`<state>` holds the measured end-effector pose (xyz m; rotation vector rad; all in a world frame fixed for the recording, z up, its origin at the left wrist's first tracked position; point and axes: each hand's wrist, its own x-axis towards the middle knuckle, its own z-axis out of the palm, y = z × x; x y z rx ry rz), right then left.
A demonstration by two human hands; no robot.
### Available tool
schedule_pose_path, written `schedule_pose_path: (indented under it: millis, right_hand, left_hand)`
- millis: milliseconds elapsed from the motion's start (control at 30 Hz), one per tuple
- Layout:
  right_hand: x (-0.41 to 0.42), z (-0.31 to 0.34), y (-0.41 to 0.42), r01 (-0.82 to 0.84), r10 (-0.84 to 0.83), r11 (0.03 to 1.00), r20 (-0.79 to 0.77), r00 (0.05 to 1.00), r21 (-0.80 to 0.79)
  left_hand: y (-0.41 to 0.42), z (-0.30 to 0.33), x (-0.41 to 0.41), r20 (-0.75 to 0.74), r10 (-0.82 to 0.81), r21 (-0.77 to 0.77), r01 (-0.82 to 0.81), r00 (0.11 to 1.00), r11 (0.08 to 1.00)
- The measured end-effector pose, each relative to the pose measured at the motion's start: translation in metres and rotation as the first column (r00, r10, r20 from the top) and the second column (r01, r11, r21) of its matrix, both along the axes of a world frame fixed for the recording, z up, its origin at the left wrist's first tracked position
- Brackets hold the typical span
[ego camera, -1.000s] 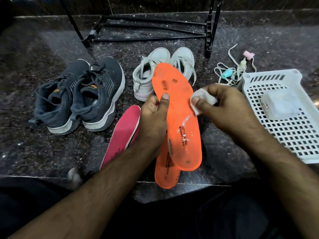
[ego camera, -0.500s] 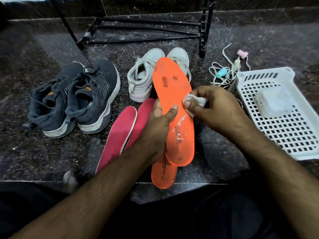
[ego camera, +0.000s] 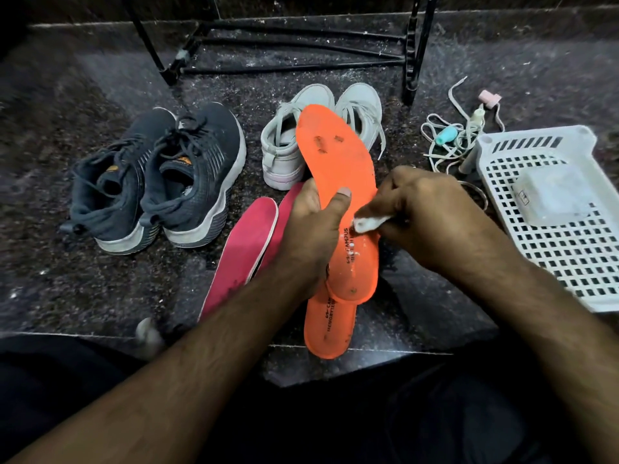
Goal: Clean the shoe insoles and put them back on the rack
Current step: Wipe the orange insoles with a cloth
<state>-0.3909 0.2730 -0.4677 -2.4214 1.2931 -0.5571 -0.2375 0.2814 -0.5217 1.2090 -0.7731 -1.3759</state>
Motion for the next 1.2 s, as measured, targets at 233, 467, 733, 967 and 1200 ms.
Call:
schedule_pose_path:
  millis: [233,467,733,967,1200]
  right_hand:
    - [0.011,0.0,0.003,0.005,-0.003,0.998,-0.025,1.0,0.058]
    - [0.011,-0.002,0.001,0.233,-0.232,0.971,0.026,0.972,-0.053]
    - [0.011,-0.002,0.005,0.237,-0.24,0.97,0.05,0.969,0.059]
    - [0.028,-0.002,0.016,0.242,-0.275,0.94,0.115,0.954,0.241]
    - [0.016,-0.002,0.005,0.373,-0.412,0.906,0.212,0.886,0.2]
  left_hand:
    - [0.0,0.0,0.001,-0.006,0.004,-0.021,-0.004,1.0,1.0]
    - [0.0,0.001,-0.003,-0.012,-0.01,-0.038,0.009,1.0,0.999]
    - [0.0,0.003,-0.002,-0.067,0.03,0.016,-0.029,0.997,0.999]
    - [-0.005,0.003,0.0,-0.097,0.082,0.017,-0.081,0.992,0.997]
    - [-0.002,0.005,-0.005,-0.069,0.051,0.014,-0.05,0.996,0.999]
